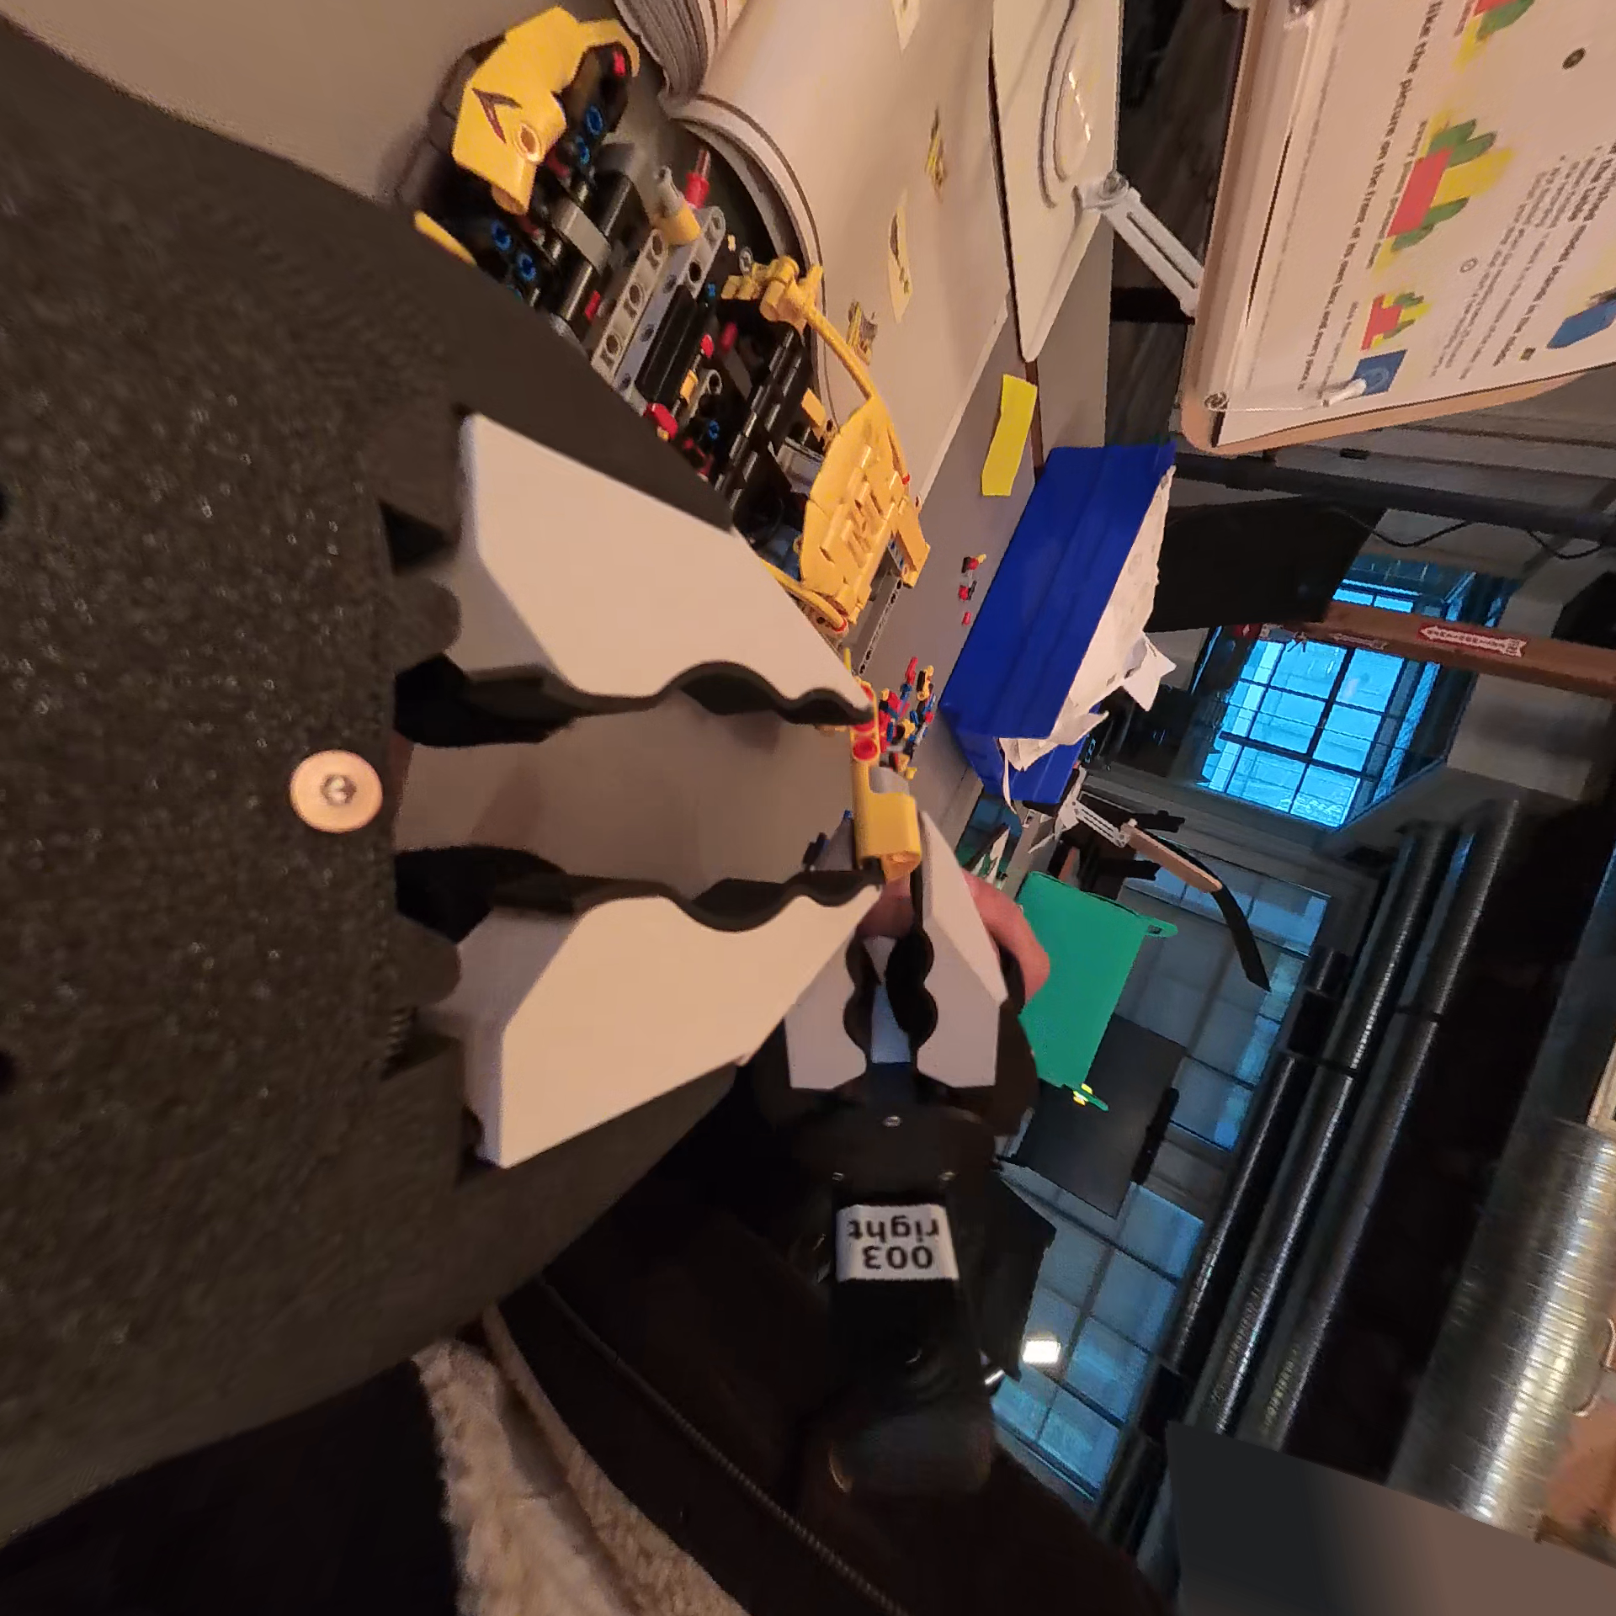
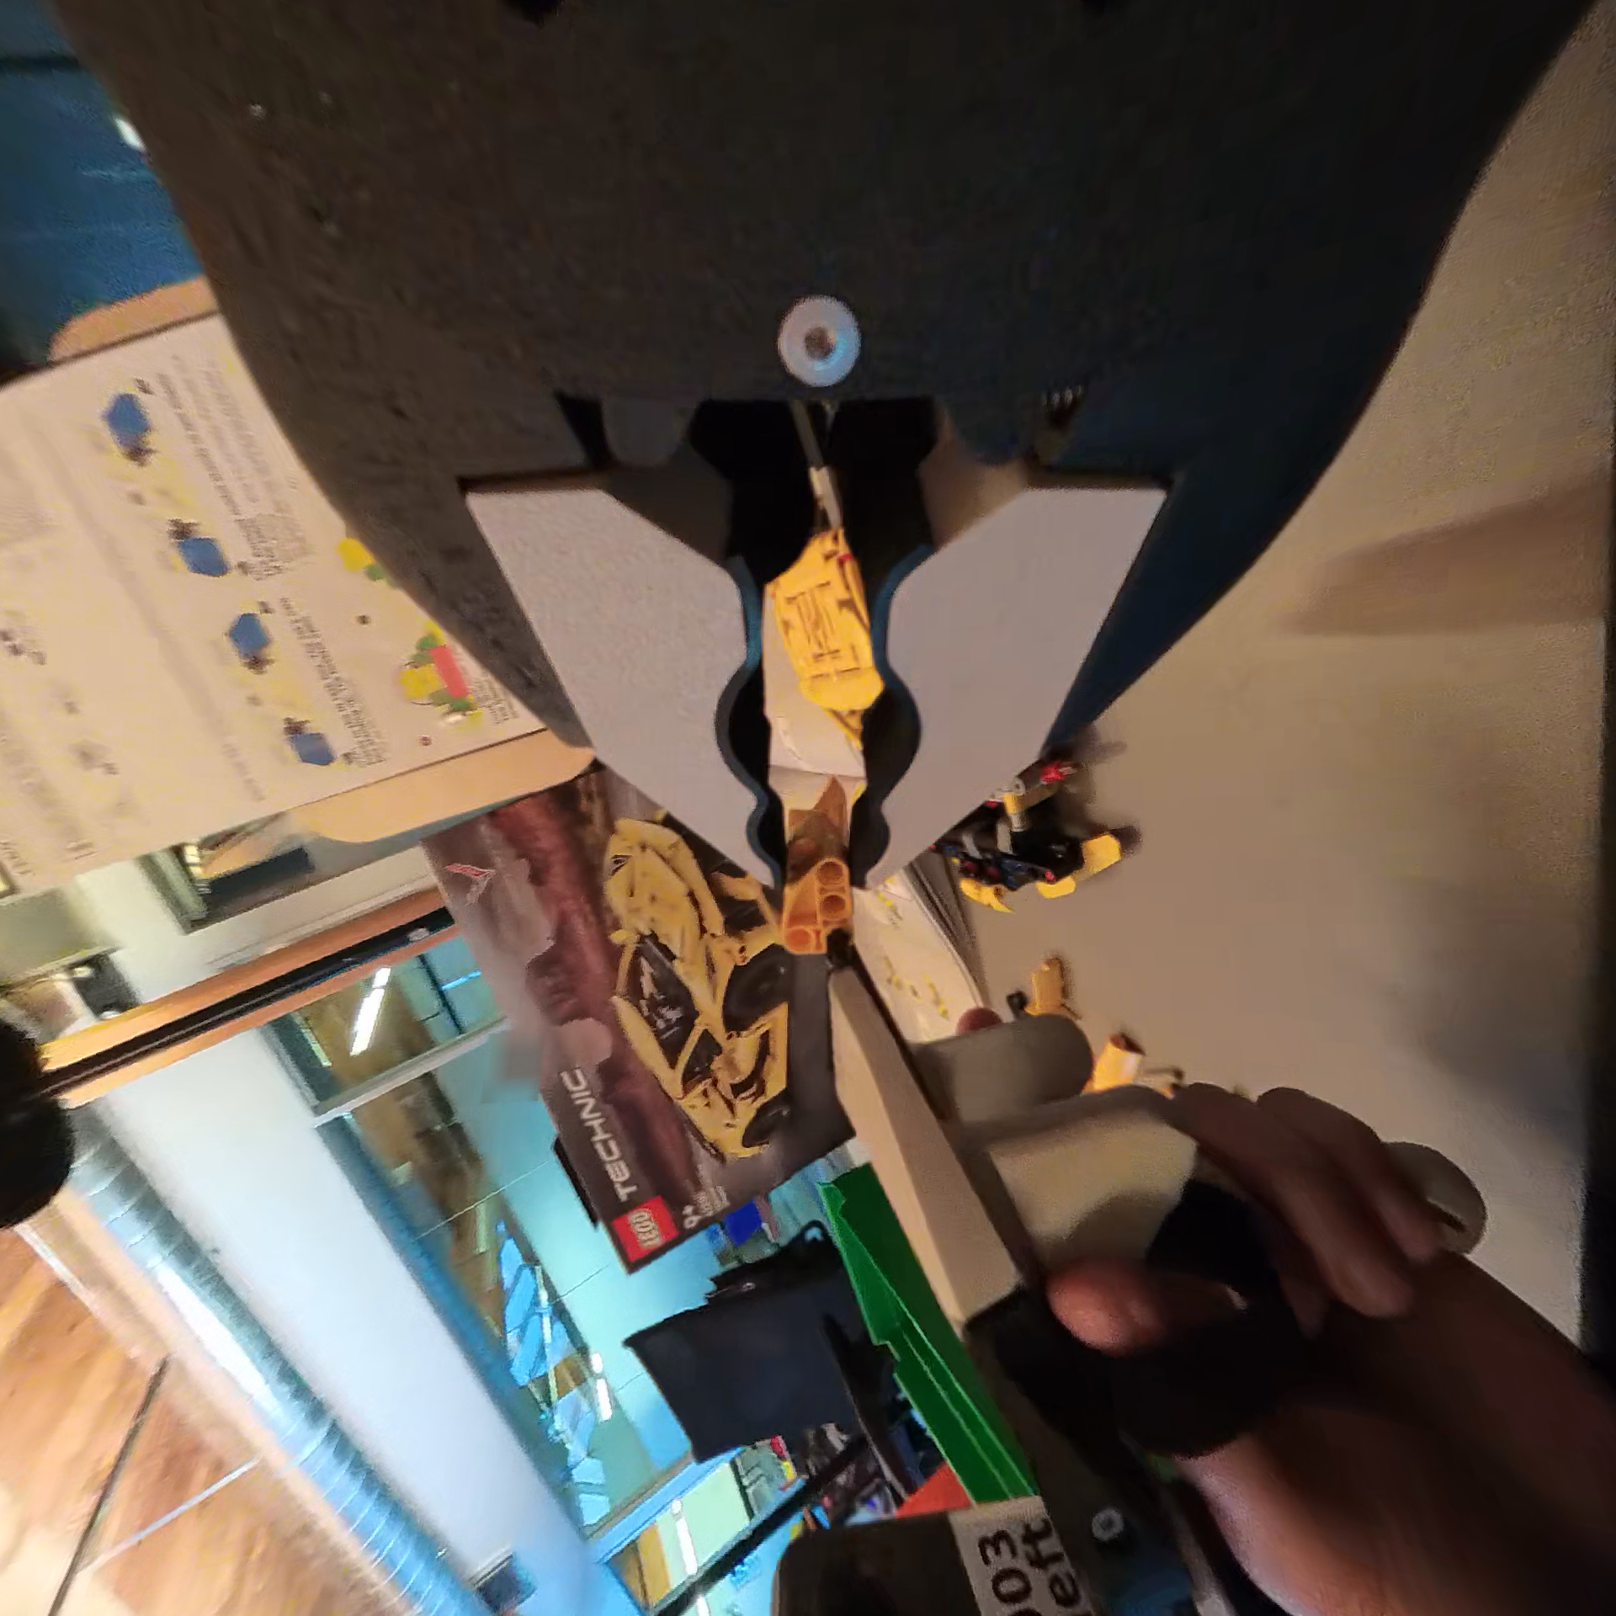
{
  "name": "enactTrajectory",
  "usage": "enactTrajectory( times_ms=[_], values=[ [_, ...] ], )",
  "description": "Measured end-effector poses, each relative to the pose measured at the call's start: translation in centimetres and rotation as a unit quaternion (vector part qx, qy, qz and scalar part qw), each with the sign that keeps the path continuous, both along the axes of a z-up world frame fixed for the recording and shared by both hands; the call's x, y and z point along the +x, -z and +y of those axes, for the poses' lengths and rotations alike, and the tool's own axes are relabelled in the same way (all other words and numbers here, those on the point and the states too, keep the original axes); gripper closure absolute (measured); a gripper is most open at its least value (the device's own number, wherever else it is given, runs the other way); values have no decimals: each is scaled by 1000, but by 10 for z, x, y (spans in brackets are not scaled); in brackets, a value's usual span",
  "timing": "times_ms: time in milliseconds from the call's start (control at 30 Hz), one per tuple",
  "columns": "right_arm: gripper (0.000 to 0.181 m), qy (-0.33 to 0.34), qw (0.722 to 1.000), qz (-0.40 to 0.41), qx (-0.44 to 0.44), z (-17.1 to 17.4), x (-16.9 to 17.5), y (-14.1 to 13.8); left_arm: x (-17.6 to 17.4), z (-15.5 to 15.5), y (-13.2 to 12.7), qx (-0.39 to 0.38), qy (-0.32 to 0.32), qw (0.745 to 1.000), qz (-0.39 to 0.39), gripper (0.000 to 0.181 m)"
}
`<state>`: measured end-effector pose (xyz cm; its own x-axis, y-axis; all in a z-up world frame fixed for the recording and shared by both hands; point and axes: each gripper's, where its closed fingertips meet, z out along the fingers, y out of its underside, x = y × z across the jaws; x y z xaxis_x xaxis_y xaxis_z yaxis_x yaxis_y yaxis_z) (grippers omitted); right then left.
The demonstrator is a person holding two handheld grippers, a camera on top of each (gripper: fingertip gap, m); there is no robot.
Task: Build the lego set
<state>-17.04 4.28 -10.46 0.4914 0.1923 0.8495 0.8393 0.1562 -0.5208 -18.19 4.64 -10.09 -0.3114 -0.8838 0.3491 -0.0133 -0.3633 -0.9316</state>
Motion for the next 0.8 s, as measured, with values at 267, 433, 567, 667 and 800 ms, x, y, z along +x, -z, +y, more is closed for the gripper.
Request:
enactTrajectory(
  times_ms=[267,433,567,667,800],
  values=[
    [169,15,997,71,-11,8,0,1,2,-4,-4,36,-21,999,-14,148],
    [168,1,990,138,-29,8,6,-3,-3,14,-7,-14,-37,999,-21,148],
    [168,17,993,95,-60,12,7,15,-3,11,-4,-52,-7,999,-15,142],
    [169,39,998,14,-56,14,5,28,3,2,10,-16,0,1000,25,141],
    [169,47,996,-49,-54,14,1,38,10,4,29,19,-25,997,74,142]
  ],
)
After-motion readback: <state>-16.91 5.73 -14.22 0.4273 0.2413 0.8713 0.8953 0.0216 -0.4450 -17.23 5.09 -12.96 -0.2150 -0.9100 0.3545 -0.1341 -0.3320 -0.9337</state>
